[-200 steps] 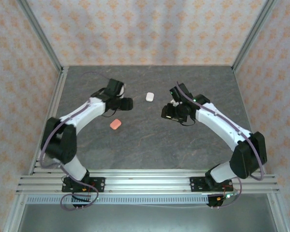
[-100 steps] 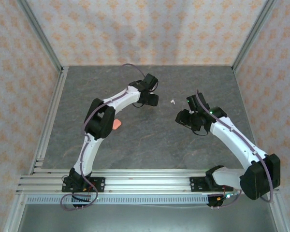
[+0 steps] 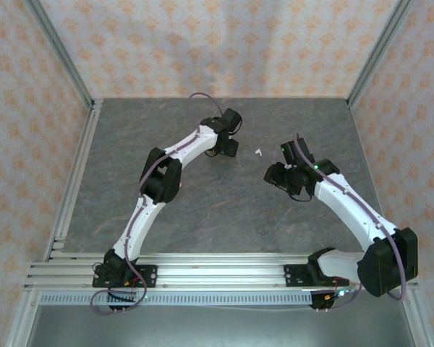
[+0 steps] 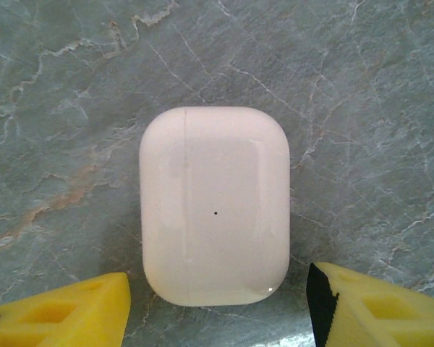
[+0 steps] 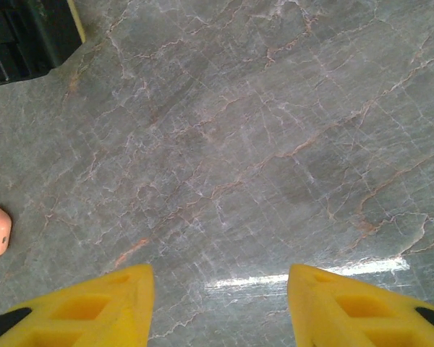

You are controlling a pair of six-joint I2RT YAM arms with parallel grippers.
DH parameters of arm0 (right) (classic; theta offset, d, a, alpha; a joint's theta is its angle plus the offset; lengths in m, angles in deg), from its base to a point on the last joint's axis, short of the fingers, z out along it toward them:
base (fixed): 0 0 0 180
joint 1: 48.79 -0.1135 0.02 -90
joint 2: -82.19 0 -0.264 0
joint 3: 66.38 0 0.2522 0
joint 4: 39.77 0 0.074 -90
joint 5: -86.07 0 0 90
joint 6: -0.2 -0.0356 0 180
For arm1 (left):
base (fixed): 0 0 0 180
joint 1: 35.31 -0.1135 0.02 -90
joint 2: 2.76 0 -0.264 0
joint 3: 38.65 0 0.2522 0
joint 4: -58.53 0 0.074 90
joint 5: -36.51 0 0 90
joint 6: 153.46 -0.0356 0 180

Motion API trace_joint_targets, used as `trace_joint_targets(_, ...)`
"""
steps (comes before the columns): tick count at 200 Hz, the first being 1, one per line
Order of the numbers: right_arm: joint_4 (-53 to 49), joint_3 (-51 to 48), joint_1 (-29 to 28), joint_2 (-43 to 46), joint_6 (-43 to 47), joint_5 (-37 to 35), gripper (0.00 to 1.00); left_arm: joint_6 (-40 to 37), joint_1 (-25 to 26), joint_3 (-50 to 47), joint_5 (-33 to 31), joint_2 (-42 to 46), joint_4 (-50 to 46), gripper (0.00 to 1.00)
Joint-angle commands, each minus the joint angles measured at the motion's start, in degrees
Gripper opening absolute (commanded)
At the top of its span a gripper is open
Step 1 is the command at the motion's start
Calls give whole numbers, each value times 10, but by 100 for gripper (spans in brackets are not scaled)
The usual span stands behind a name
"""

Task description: Insert the wireless bluetooth earbuds into the charging case

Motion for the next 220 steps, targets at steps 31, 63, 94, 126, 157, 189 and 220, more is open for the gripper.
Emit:
trace_joint_targets(31,6,16,4,-6,7,-9,52,-29,-10,39,-15,-12,-24,66)
trace_joint_targets(63,5,14,4,0,2,-10,52,-26,-19,83,13,-45,-47,67)
trace_joint_targets(94,7,7,4,10,-4,-12,52,-31,-19,95,27,-61,-46,67)
trace_joint_targets(126,5,5,4,16,-8,-13,52,-39,-19,104,32,-77,-56,65)
trace_joint_targets(157,4,5,4,20,-15,-14,52,-54,-20,87,30,-71,-60,53)
trace_joint_targets(189,6,4,4,38,-27,-11,52,-75,-18,-1,38,-15,-13,44)
trace_joint_targets(220,12,3,4,47,-32,6,52,-108,-17,-121,53,68,46,43)
